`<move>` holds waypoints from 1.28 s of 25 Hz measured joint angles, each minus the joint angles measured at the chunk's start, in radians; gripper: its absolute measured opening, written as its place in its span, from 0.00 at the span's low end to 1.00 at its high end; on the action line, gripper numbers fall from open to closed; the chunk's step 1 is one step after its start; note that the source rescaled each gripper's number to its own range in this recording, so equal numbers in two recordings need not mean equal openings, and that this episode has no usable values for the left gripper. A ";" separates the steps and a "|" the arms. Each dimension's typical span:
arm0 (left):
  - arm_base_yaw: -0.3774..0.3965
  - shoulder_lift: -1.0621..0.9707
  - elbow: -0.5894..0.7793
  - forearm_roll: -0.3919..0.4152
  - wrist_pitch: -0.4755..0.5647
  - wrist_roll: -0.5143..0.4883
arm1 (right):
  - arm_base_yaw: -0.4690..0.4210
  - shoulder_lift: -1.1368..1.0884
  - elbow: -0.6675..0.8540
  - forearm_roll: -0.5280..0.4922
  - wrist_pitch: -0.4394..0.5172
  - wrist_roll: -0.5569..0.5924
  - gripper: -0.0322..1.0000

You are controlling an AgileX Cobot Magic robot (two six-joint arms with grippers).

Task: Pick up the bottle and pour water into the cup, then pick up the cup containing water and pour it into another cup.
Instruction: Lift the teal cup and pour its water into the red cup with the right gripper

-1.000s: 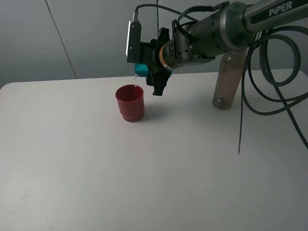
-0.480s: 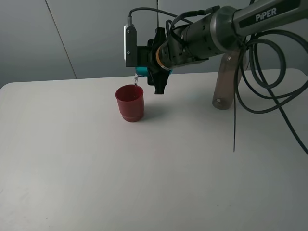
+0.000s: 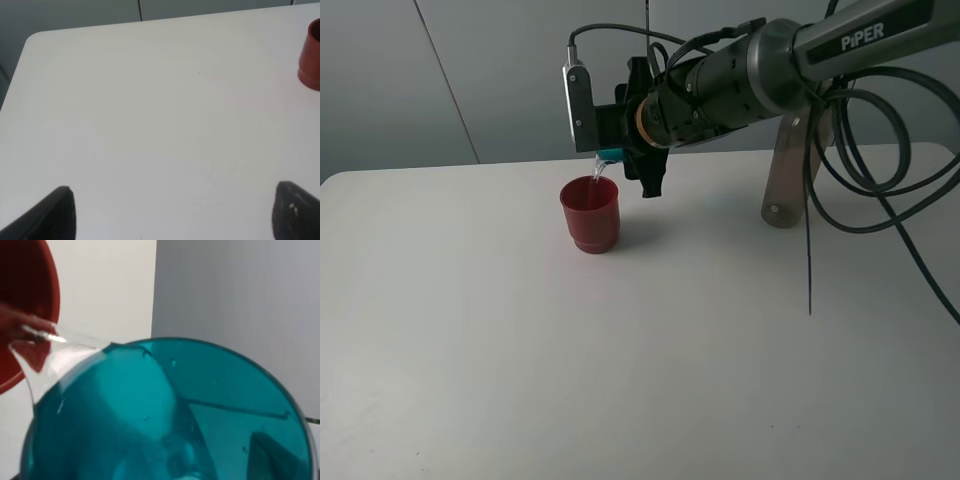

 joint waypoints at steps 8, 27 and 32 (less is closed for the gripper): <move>0.000 0.000 0.000 0.000 0.000 0.000 | 0.008 0.000 0.000 -0.083 0.031 0.012 0.11; 0.000 0.000 0.000 0.000 0.000 0.005 | 0.062 0.000 -0.008 -0.194 0.096 0.014 0.11; 0.000 0.000 0.000 0.000 0.000 0.005 | 0.075 0.000 -0.008 -0.214 0.112 0.014 0.11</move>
